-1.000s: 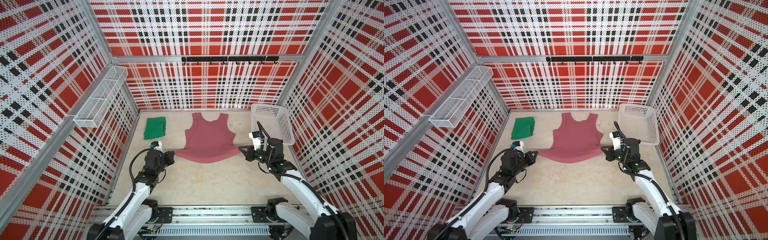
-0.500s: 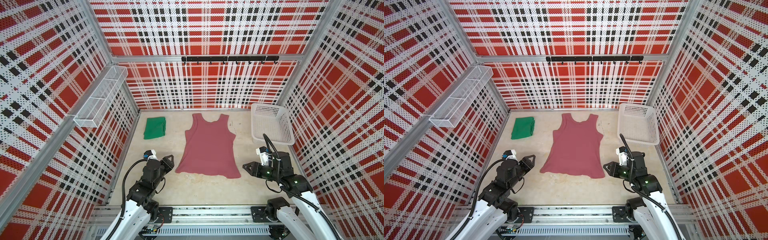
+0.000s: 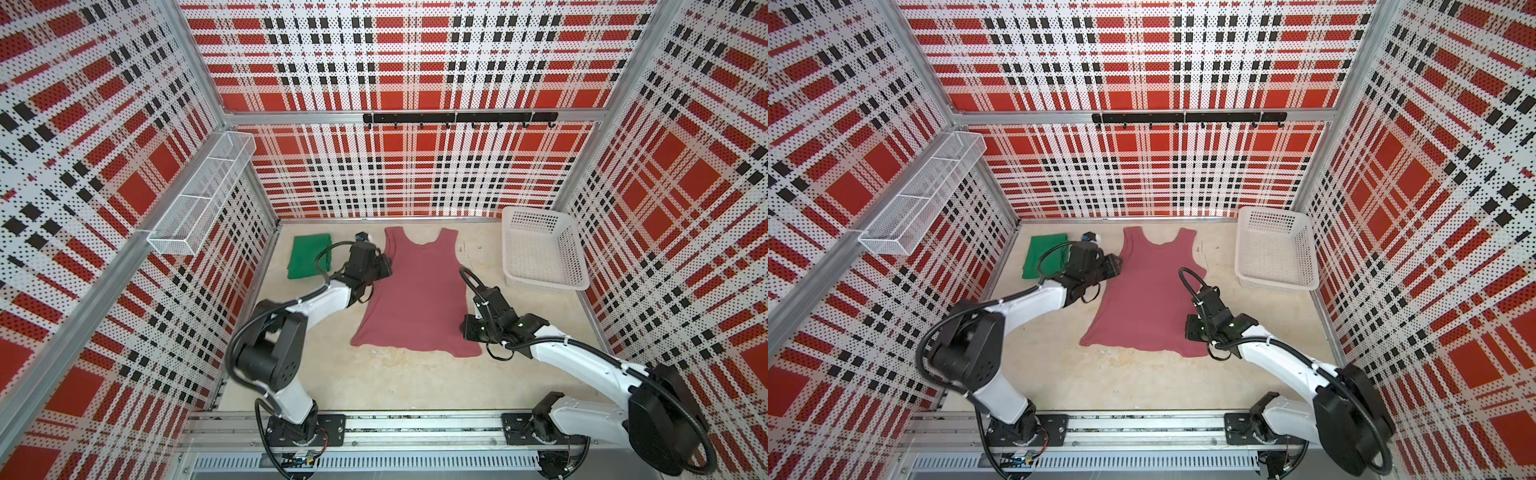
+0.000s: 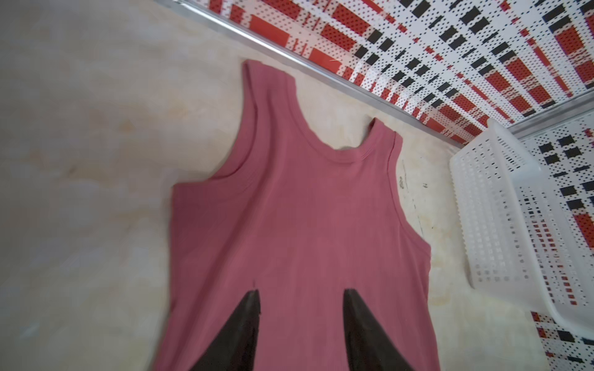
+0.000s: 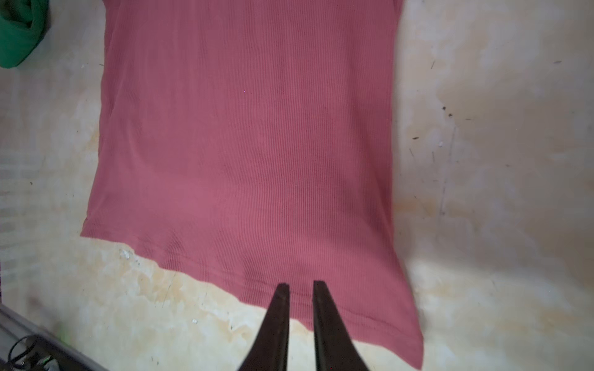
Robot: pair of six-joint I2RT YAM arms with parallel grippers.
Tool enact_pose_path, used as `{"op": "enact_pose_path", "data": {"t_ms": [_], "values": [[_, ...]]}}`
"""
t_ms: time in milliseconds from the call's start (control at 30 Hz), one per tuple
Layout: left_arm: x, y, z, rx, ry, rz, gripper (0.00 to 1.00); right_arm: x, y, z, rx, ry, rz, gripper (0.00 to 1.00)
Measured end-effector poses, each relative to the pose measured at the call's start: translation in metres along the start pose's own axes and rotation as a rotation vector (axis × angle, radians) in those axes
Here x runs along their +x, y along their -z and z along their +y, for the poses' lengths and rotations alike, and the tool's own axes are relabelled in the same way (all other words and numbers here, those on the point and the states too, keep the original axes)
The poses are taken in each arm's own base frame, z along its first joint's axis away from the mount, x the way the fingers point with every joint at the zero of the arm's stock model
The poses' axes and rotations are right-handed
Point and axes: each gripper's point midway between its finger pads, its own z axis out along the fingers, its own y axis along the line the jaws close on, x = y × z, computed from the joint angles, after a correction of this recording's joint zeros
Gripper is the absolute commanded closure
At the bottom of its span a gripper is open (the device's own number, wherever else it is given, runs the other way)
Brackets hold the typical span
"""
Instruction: Fold and stack the tank tops
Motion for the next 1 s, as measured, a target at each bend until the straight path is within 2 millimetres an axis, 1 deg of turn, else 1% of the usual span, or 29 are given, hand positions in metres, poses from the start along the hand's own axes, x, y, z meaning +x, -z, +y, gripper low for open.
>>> {"op": "enact_pose_path", "data": {"t_ms": [33, 100, 133, 200, 267, 367, 433, 500, 567, 633, 733, 800, 867, 933, 1000], "values": [[-0.004, -0.017, -0.004, 0.02, -0.004, 0.004, 0.56, 0.003, -0.006, -0.001, -0.001, -0.014, 0.0, 0.82], [-0.005, -0.05, -0.006, 0.05, -0.009, 0.022, 0.56, 0.007, -0.016, -0.003, 0.002, -0.034, 0.007, 0.81], [0.0, -0.063, -0.004, 0.055, -0.011, 0.038, 0.56, 0.01, -0.021, -0.005, 0.008, -0.042, 0.013, 0.81], [0.011, -0.084, 0.002, 0.054, -0.009, 0.07, 0.56, 0.012, -0.028, -0.008, 0.024, -0.056, 0.017, 0.81], [0.026, -0.099, 0.012, 0.043, -0.003, 0.105, 0.57, 0.011, -0.033, -0.013, 0.048, -0.062, 0.011, 0.81], [0.045, -0.111, 0.029, 0.023, 0.016, 0.151, 0.58, 0.012, -0.04, -0.024, 0.102, -0.057, 0.01, 0.8], [0.046, -0.111, 0.031, 0.038, 0.04, 0.141, 0.59, 0.012, -0.046, -0.032, 0.142, -0.054, 0.018, 0.79], [0.046, -0.108, 0.038, 0.058, 0.076, 0.124, 0.6, 0.003, -0.049, -0.033, 0.158, -0.038, 0.007, 0.78], [0.046, -0.099, 0.048, 0.068, 0.117, 0.103, 0.61, -0.008, -0.054, -0.036, 0.174, -0.032, 0.005, 0.77], [0.048, -0.084, 0.062, 0.058, 0.149, 0.085, 0.61, -0.022, -0.06, -0.04, 0.191, -0.027, 0.011, 0.77], [0.057, -0.055, 0.081, 0.023, 0.193, 0.063, 0.61, -0.044, -0.07, -0.044, 0.221, 0.0, 0.025, 0.77], [0.066, -0.031, 0.092, -0.005, 0.227, 0.044, 0.61, -0.057, -0.075, -0.046, 0.242, 0.014, 0.042, 0.77], [0.078, -0.01, 0.099, -0.024, 0.253, 0.032, 0.61, -0.069, -0.08, -0.05, 0.259, 0.027, 0.058, 0.77], [0.092, 0.011, 0.102, -0.038, 0.282, 0.018, 0.6, -0.085, -0.084, -0.056, 0.276, 0.042, 0.065, 0.78], [0.111, 0.033, 0.1, -0.045, 0.31, 0.01, 0.58, -0.1, -0.087, -0.065, 0.299, 0.039, 0.065, 0.78]]}}
